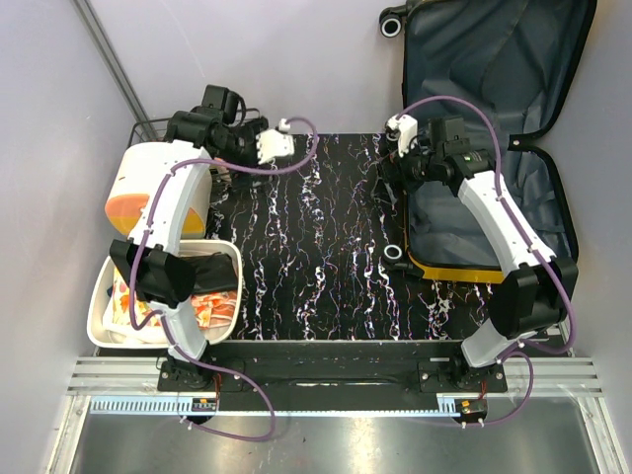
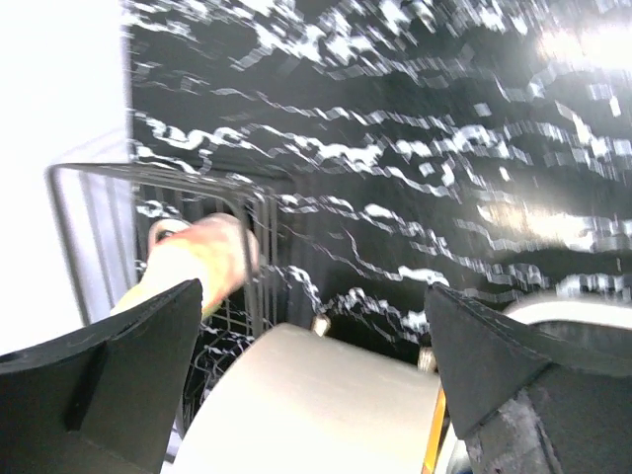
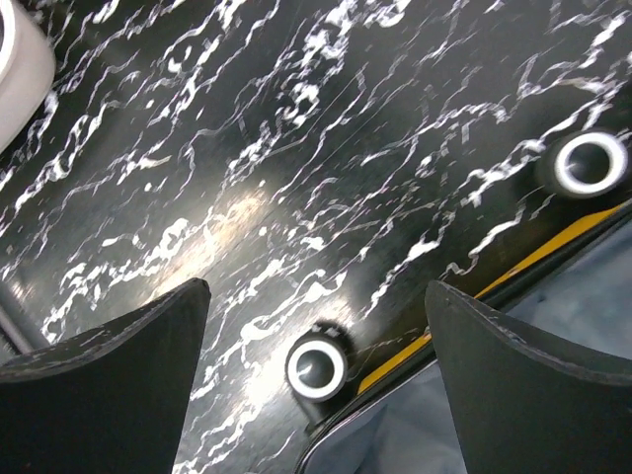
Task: Open, take out, and arrange the luggage
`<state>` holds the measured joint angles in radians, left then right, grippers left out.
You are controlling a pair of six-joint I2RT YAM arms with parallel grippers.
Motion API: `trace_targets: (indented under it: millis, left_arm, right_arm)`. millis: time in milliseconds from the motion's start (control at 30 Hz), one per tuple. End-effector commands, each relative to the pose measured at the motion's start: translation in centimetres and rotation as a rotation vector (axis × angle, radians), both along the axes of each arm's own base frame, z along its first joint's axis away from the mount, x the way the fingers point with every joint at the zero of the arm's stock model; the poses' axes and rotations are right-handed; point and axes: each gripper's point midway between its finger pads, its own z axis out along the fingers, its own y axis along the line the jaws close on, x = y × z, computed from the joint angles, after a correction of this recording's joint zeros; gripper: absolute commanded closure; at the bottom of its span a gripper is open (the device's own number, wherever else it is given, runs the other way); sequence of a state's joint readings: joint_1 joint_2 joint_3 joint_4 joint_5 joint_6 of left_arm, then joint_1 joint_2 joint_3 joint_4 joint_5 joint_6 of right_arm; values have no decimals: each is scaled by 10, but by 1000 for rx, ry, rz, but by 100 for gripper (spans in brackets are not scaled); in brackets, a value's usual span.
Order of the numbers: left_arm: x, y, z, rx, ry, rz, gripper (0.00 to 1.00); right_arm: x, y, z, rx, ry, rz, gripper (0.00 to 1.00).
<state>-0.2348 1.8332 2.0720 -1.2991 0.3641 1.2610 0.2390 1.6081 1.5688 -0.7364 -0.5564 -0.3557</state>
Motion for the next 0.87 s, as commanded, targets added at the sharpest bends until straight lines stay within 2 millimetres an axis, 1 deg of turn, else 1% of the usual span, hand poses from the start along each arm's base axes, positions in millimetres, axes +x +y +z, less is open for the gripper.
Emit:
trace_targets:
  millis: [0,33,67,133,167,200,233,267,300,333,367,400,433,467,500,567,600,733,833]
  left_arm:
    - [29,-28,78,-298,-140,312,1]
    - [30,-35,82,-384,-100,393,1]
    - [40,-41,93,-459,-124,430,1]
    - [46,-52,95,-591,-61,549,1]
    - [48,-58,93,-627,-38,578,1]
    - [49,-60,92,-657,-19,614,1]
    - [49,-62,78,-686,34,689,1]
    - [53,-65,78,-721,36,707,1]
    - [53,-65,78,-749,41,734,1]
    - [54,-62,52,-757,93,840,1]
    - [57,-63,50,-778,86,844,1]
    - [55,-62,42,-771,97,857,1]
    - [54,-60,25,-762,131,906,1]
    - [54,-60,20,-765,136,926,1]
    - [53,-57,5,-744,153,957,1]
    - [55,-54,-4,-742,154,994,1]
    - [55,-51,-14,-725,159,1015,1]
    - [61,-48,-23,-707,137,1050,1]
    - [62,-50,-22,-681,101,1037,1]
  right_arm:
    - [49,-4,61,53,-241,-121,0]
    - [54,-3,66,68,-255,-141,0]
    - [64,-2,71,99,-270,-178,0]
    - [73,0,75,132,-264,-215,0]
    - [78,-1,67,146,-225,-252,0]
    - [81,-1,64,155,-213,-270,0]
    - [83,-1,60,161,-201,-287,0]
    - [84,-1,48,160,-174,-294,0]
    - [83,1,41,157,-163,-278,0]
    - [82,2,34,151,-150,-265,0]
    - [81,3,19,147,-115,-269,0]
    - [80,3,13,144,-100,-271,0]
    - [79,2,7,141,-86,-273,0]
    - [76,2,-2,136,-67,-274,0]
    - [75,2,-6,135,-59,-277,0]
    - [74,1,-13,129,-49,-283,0]
    - [74,0,-14,129,-49,-286,0]
    - [73,0,-15,130,-55,-289,0]
    - [73,-1,-10,135,-69,-292,0]
